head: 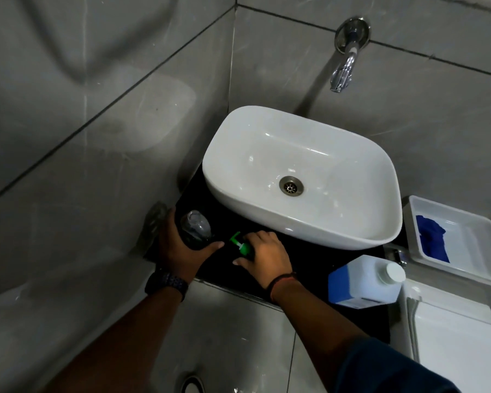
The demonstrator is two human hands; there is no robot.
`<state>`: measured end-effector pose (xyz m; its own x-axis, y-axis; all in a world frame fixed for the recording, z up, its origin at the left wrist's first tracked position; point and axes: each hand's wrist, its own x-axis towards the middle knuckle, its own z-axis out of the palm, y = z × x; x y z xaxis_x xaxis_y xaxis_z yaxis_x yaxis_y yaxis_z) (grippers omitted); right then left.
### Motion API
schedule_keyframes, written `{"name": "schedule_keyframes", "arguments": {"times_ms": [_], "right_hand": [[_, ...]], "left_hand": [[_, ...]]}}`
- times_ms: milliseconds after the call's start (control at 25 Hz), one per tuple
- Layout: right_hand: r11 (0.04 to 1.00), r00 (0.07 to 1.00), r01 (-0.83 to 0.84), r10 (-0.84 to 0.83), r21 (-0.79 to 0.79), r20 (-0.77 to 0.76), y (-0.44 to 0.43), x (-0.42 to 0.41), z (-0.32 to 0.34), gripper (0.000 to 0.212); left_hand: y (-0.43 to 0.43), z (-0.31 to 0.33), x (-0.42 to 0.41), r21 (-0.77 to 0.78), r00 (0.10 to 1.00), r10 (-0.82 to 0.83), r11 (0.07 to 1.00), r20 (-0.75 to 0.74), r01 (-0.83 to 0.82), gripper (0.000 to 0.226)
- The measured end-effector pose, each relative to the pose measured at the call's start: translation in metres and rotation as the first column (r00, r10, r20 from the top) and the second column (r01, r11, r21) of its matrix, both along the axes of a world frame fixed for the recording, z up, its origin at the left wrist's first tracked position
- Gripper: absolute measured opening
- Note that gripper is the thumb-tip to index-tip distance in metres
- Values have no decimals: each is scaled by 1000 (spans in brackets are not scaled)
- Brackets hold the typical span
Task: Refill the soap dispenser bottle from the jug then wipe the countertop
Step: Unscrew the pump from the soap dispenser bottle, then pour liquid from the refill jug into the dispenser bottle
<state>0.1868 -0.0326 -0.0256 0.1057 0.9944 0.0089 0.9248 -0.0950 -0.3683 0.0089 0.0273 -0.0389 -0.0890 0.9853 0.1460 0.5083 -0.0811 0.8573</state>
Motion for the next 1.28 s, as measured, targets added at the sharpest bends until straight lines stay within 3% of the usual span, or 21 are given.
{"name": "schedule_keyframes", "arguments": {"times_ms": [160, 360, 480, 600, 720, 800, 880, 1000, 1120, 1280], "right_hand": [[981, 986, -9, 42, 195, -161, -8, -1, 46, 40], [793, 940, 250, -61, 556, -336, -40, 41, 125, 19], [636, 820, 512, -160, 578, -549, -82, 95, 153, 13], [545, 644, 718, -281, 434, -712, -131, 146, 150, 22], [677, 591, 699, -365, 231, -719, -169, 174, 121, 41], [829, 643, 554, -365, 80, -673, -182, 182, 101, 56], [921, 682, 389, -307, -25, -664, -185, 183, 82, 70], [947, 670, 317, -258, -46, -696, -177, 175, 61, 75], [922, 579, 382, -286, -56, -764, -164, 167, 47, 69], [907, 596, 416, -328, -68, -733, -160, 169, 34, 80]], "left_hand": [[-11, 32, 0, -8, 999, 46, 999, -15, -46, 120], [-23, 95, 32, 304, 984, 73, 952, -164, -20, 99], [-50, 127, 81, 374, 982, -4, 924, -188, 75, 88], [-90, 141, 135, 342, 957, -241, 896, -161, 283, 73], [-119, 140, 181, 280, 862, -492, 816, -120, 505, 61], [-129, 136, 203, 206, 764, -627, 736, -150, 644, 63], [-133, 128, 216, 124, 680, -693, 673, -239, 729, 64], [-132, 115, 222, 18, 610, -720, 642, -329, 767, 57], [-129, 106, 223, -16, 589, -741, 626, -324, 779, 51], [-129, 103, 223, 62, 658, -702, 669, -272, 740, 39]]}}
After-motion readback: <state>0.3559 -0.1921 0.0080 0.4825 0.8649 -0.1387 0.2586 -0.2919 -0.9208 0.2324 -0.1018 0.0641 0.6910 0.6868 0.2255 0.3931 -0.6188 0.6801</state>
